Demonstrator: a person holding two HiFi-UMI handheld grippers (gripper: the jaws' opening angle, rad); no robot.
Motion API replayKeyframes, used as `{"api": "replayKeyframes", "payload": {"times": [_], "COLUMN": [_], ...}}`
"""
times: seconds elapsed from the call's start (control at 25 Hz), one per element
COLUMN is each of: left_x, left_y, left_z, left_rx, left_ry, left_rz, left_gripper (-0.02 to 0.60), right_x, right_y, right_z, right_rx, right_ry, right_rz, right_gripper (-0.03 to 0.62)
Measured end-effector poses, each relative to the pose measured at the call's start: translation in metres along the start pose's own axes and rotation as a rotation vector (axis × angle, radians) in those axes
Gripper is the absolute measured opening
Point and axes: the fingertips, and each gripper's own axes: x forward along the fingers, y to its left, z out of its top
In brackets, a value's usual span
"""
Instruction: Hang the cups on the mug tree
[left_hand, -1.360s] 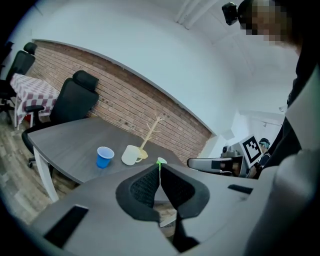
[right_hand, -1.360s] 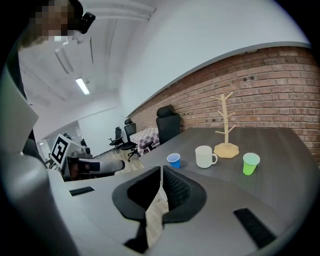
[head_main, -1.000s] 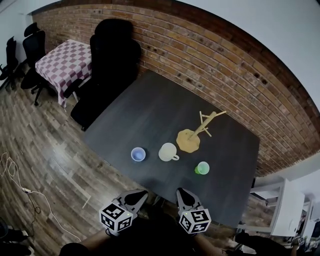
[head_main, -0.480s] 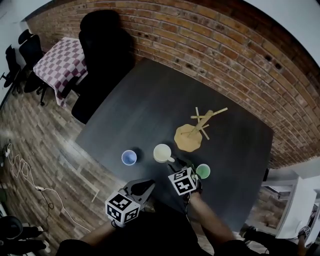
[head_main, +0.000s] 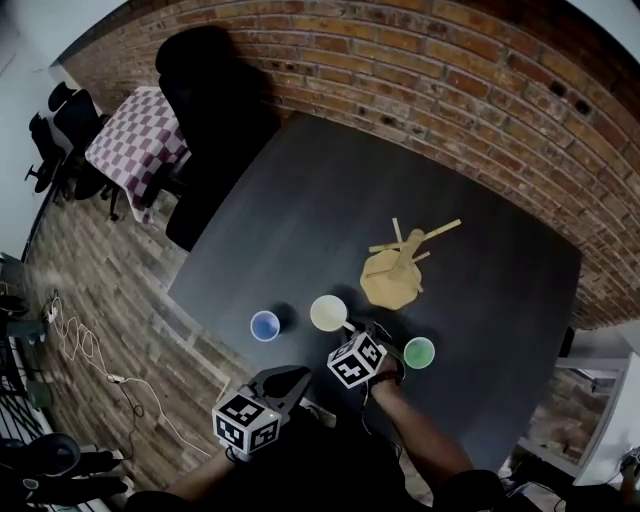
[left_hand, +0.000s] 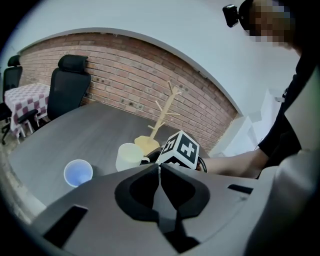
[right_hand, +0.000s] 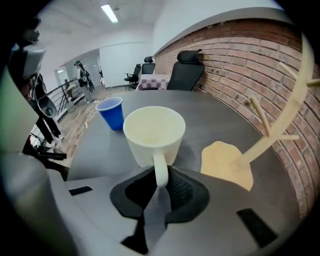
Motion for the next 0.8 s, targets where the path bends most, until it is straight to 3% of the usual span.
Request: {"api": "replayKeyframes", "payload": {"times": [0.12, 0.28, 0.4, 0.52, 0.68, 0.8], "left_x": [0.010, 0.022, 0.028, 0.032, 0.038, 0.045], "left_y": [0.000, 0.000, 0.008, 0.015, 0.020, 0.021], "left_z": [0.001, 0.009, 0.015, 0.017, 0.014, 0.000], "left_rx": [-0.005, 0.037, 0.031, 0.005, -0.011, -0.022], "left_ry": [0.026, 0.045, 0.037, 0.042, 0.066, 0.101], "left_rz": [-0.027, -0.095, -0.154, -0.221, -0.300, -0.346], "left_gripper": [0.023, 0.023, 0.023, 0.023, 0.023, 0.023], "right_x": [0.000, -0.005, -0.011, -0.022, -0.038, -0.045], "right_y": [0.009, 0.018, 0.017, 0.008, -0.005, -0.011], "right_z": [0.001, 0.001, 0.008, 0.014, 0.022, 0.026], "right_rx": [0.143, 0.427, 0.546, 0.531, 0.419, 0.405], "right_ry": [-0.025, -0.074, -0.130, -0.142, -0.105, -0.085], "right_rz": [0.102, 0.231, 0.248, 0.160, 0.022, -0.017], "right_gripper": [0.066, 0.066, 0.066, 0.064, 0.064, 0.064]}}
